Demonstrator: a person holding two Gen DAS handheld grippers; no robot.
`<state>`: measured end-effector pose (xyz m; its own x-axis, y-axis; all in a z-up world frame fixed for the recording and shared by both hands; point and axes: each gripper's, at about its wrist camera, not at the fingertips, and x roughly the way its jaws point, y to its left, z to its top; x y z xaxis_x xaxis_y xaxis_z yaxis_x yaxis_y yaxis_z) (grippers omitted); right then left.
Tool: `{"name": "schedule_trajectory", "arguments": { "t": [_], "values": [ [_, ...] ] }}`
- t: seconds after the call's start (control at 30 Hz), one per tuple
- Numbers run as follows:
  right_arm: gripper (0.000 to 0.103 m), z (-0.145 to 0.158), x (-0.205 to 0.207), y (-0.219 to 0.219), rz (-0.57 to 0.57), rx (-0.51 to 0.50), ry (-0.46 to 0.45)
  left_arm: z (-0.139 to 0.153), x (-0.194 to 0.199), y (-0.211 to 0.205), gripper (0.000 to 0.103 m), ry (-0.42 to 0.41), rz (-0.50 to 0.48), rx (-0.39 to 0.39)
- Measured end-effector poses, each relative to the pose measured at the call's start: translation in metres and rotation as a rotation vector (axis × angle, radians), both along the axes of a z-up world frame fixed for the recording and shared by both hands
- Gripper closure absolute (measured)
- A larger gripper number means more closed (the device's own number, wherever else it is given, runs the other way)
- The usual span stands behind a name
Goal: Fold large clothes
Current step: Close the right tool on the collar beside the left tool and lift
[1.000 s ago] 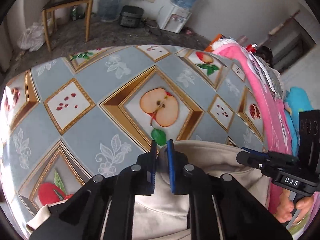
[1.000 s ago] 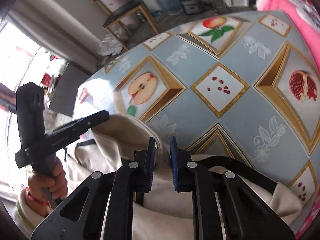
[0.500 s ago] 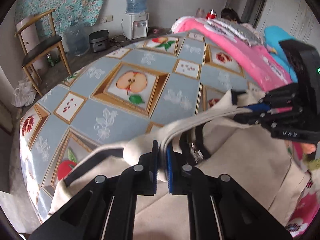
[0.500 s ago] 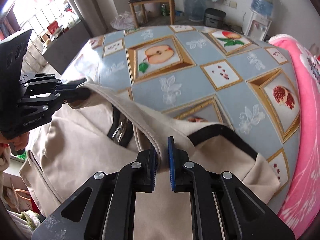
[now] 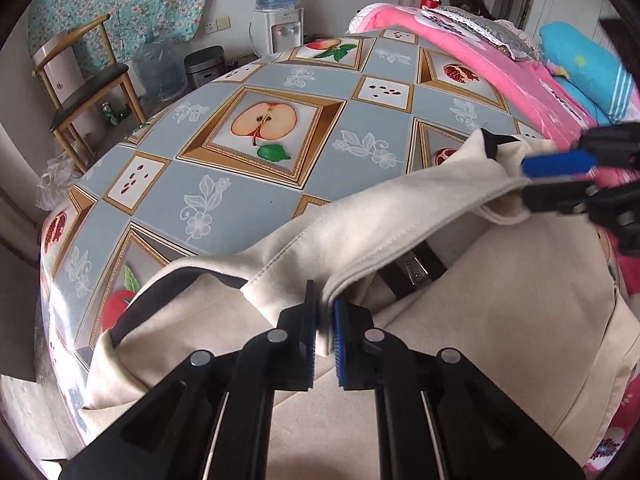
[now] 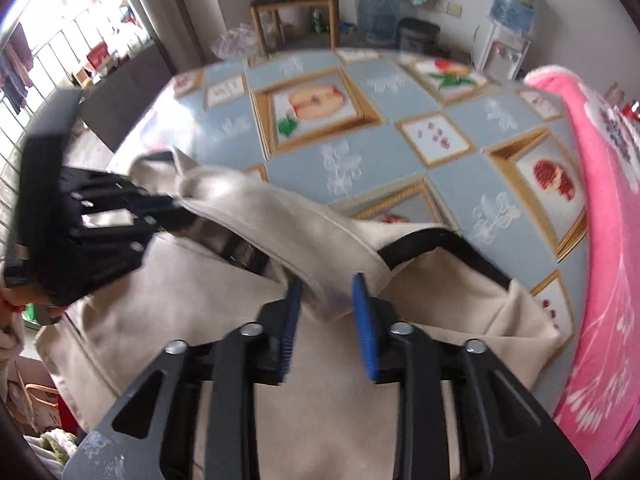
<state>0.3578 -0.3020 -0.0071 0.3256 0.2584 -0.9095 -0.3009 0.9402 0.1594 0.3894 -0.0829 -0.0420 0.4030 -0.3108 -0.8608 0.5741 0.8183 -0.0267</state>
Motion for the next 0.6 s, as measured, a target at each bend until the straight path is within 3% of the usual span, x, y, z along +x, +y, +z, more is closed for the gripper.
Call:
{"name": "schedule_trajectory", "arguments": {
  "t": [0.1,0.2,0.27,0.4,0.53,0.6],
  "values": [
    [0.065,0.025,0.009,-0.001,-0.006,0.102,-0.029,0.004,-0.001,0.002,0.095,-0.01,0.002,-0.004],
    [0.065,0.03,0.035,0.004,-0.037,0.173,-0.006,0.006,-0.002,0.002,0.096,-0.017,-0.003,-0.003],
    [0.067,0.017,0.059,0.013,-0.061,0.192,0.05,0.005,-0.003,0.001,0.096,-0.021,-0.011,0.008],
    [0.092,-0.026,0.094,0.027,-0.116,0.214,0.224,0.005,-0.008,0.0,0.096,-0.023,-0.025,0.021],
    [0.096,-0.059,0.096,0.042,-0.092,0.188,0.338,0.007,-0.013,0.007,0.095,-0.017,-0.029,0.011],
    [0.097,-0.056,0.083,0.046,-0.051,0.193,0.321,0.012,-0.016,0.015,0.093,0.003,-0.019,-0.009]
  ]
}}
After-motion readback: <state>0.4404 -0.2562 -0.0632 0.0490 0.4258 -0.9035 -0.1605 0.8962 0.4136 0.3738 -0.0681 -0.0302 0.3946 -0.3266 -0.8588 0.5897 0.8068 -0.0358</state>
